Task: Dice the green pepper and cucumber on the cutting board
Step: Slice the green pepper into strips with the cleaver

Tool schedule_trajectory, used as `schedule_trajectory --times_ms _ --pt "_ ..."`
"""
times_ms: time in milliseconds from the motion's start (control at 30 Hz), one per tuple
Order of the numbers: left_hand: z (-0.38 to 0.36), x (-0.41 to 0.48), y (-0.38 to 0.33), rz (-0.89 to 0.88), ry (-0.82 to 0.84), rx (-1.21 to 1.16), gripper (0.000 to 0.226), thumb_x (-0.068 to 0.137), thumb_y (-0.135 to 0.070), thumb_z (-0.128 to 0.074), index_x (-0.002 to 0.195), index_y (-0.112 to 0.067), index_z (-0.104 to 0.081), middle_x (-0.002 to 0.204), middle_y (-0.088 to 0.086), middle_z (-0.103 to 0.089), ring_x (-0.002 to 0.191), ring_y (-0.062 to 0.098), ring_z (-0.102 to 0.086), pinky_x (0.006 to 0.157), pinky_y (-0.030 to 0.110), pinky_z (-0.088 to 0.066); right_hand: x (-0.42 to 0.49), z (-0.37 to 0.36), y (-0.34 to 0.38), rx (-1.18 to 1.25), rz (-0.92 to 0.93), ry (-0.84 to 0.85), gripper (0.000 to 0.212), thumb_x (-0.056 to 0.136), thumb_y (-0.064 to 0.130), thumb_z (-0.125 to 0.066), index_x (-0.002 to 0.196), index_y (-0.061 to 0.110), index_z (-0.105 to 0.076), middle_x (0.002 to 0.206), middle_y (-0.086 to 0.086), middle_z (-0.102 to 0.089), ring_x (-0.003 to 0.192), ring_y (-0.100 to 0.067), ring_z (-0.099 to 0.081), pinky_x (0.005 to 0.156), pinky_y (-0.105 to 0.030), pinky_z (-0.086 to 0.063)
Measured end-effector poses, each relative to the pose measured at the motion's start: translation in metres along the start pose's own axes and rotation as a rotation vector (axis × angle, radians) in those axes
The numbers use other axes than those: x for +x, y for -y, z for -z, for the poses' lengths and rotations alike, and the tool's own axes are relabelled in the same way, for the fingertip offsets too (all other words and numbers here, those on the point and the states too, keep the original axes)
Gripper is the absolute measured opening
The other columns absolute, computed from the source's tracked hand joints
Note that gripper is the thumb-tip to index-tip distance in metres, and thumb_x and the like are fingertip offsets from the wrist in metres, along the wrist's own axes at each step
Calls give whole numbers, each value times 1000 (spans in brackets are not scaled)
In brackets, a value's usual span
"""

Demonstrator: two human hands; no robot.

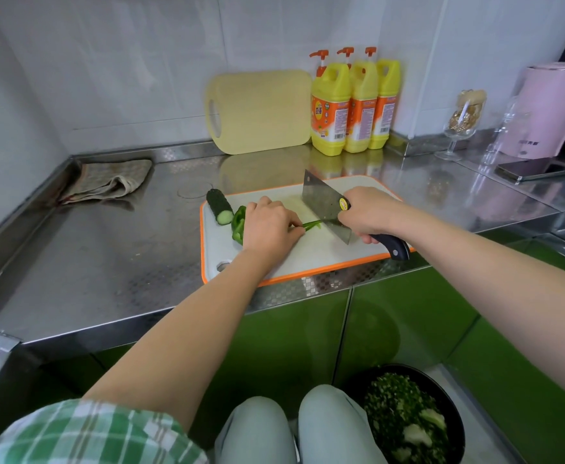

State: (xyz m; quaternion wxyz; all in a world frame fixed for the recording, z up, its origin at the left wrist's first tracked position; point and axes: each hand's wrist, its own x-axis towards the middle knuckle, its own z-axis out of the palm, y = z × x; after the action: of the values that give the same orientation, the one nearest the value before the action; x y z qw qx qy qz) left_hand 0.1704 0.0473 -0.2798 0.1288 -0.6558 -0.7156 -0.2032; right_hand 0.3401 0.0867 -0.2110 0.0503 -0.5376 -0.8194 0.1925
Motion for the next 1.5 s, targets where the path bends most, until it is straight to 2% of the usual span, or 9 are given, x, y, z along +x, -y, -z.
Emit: schedule_trajectory --times_ms 133,367,500,633,867,1133,1233,1400,1500 --pt "-3 -4 0 11 -47 -48 19 88 -40 -62 97 -30 -76 92 0 -68 96 26 -50 80 36 -30 5 -7 4 -17 -27 7 21 86 3 -40 84 -6 -59 53 -17 -57 44 -26 -51 45 -22 -40" --pt "-4 -6 2 9 -77 -39 19 88 -41 -61 94 -29 -75 91 0 -68 95 26 -51 78 36 -28 10 -15 1 66 17 -129 12 92 7 -38 81 7 -43 57 -14 -52 37 -21 -46 43 -22 -36" --pt "-5 -6 2 11 -73 -40 19 88 -41 -61 94 -29 -75 90 0 -68 96 26 -51 78 36 -29 7 -5 8 41 -8 -42 13 88 2 -41 87 -1 -53 57 -19 -56 45 -25 -50 47 -25 -40" --pt "-5 -7 2 12 -83 -59 18 88 -38 -61 93 -28 -75 90 0 -68 95 26 -51 77 35 -26 6 -11 14 -20 -38 18 18 86 -1 -45 90 -7 -62 58 -15 -57 50 -25 -53 47 -22 -40" --pt "-5 -7 3 4 -73 -56 19 89 -40 -61 95 -29 -75 91 -1 -68 96 25 -50 78 34 -26 11 -20 6 118 0 -153 10 88 5 -37 88 4 -47 53 -13 -54 32 -18 -46 41 -19 -34" --pt "-6 -7 3 8 -78 -60 18 88 -39 -62 94 -28 -75 90 -1 -68 94 25 -51 80 36 -31 4 -15 17 1 -52 5 19 85 -3 -46 68 -2 -56 55 -15 -57 48 -25 -51 50 -24 -42" --pt "-5 -8 3 9 -73 -62 18 88 -39 -62 94 -28 -76 90 0 -68 94 26 -51 81 36 -31 7 -18 19 8 -63 -17 13 82 -5 -48 72 -4 -56 55 -17 -58 48 -27 -51 53 -27 -43" --pt "-5 -8 4 11 -78 -77 18 89 -39 -62 94 -28 -76 90 0 -69 95 25 -51 82 37 -32 9 -17 15 97 -30 -72 16 86 -1 -38 74 0 -49 52 -16 -56 41 -24 -49 46 -23 -38" --pt "-5 -8 4 11 -81 -75 18 88 -39 -62 95 -28 -75 91 -1 -68 95 25 -51 82 36 -31 8 -10 19 65 -25 -48 16 87 0 -39 82 -3 -53 53 -16 -57 41 -23 -48 46 -23 -37"
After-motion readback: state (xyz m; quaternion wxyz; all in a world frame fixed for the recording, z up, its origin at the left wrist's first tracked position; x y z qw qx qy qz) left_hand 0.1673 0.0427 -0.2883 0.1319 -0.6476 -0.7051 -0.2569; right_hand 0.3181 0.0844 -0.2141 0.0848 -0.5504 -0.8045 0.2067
